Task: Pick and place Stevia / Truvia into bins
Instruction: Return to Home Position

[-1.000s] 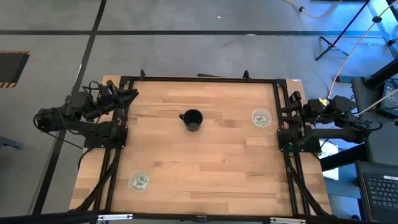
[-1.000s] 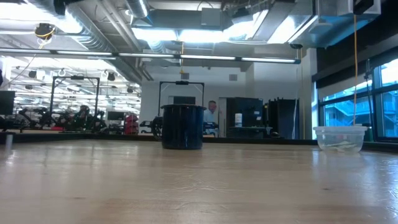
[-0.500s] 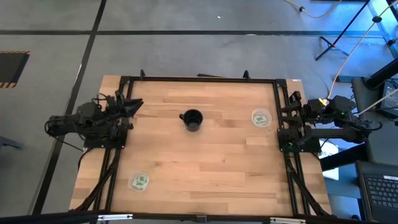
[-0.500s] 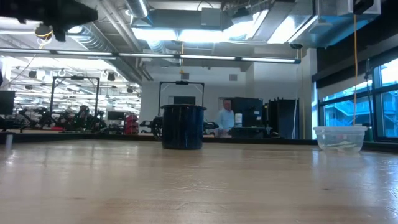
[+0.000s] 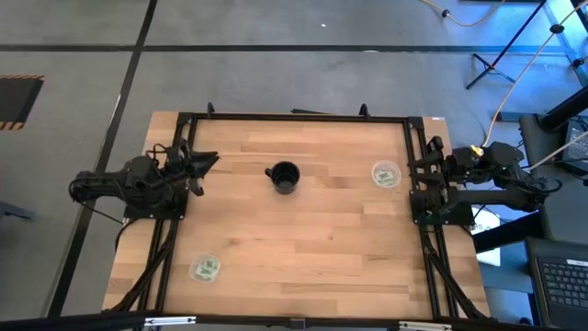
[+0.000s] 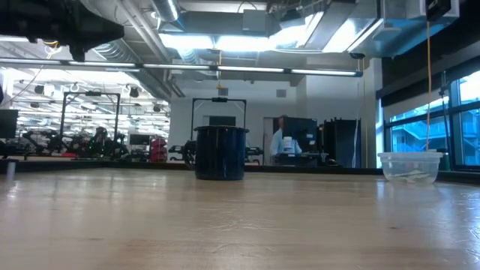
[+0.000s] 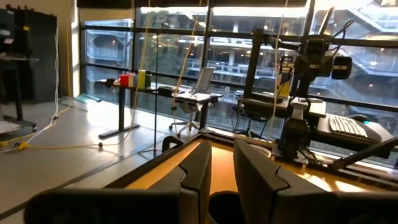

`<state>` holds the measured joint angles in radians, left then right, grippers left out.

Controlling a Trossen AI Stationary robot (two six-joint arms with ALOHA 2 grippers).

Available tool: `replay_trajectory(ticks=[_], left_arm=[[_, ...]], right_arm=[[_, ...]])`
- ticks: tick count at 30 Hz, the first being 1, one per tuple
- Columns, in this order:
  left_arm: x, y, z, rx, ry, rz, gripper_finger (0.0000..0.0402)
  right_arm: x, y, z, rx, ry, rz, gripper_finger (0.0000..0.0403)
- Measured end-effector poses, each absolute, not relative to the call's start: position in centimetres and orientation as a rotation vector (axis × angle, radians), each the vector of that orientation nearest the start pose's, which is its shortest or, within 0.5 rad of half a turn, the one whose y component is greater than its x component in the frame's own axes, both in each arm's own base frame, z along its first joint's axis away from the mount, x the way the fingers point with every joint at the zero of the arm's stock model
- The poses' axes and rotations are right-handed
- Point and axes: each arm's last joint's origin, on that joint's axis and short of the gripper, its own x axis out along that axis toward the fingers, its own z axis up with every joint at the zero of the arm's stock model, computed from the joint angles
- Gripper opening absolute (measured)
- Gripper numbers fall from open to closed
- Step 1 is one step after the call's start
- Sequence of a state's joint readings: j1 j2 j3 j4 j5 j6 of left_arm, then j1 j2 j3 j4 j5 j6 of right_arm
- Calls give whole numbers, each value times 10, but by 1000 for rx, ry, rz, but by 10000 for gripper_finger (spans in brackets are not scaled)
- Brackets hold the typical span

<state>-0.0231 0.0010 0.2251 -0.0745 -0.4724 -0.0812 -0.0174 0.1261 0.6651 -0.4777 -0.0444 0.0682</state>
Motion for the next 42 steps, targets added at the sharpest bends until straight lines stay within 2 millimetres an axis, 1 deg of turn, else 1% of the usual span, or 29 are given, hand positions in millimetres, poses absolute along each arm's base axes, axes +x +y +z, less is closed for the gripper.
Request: replay_trajectory(ticks=[8, 12, 15, 19, 22, 26, 36, 39, 42], left_arm=[[84, 13, 205, -112, -153, 509, 65], [86, 14, 200, -107, -163, 536, 64], [88, 14, 191, -104, -134, 547, 62], [89, 14, 186, -115, -121, 551, 63], [89, 14, 185, -115, -122, 557, 65], [89, 14, 185, -117, -117, 556, 64], [89, 14, 185, -94, -109, 558, 65], [89, 14, 185, -95, -109, 557, 65], [89, 14, 184, -110, -111, 556, 62]], right_arm=[[34, 1, 318, 65, -44, 29, 133], [34, 1, 318, 65, -37, 28, 133], [34, 1, 317, 67, -36, 28, 133], [34, 1, 316, 63, -24, 25, 133], [36, 0, 313, 44, -17, -9, 133], [46, -1, 299, 17, -28, -35, 133], [70, -2, 248, -3, -73, -36, 133], [75, -3, 235, -7, -100, -81, 133], [80, -5, 221, -25, -89, -134, 133]])
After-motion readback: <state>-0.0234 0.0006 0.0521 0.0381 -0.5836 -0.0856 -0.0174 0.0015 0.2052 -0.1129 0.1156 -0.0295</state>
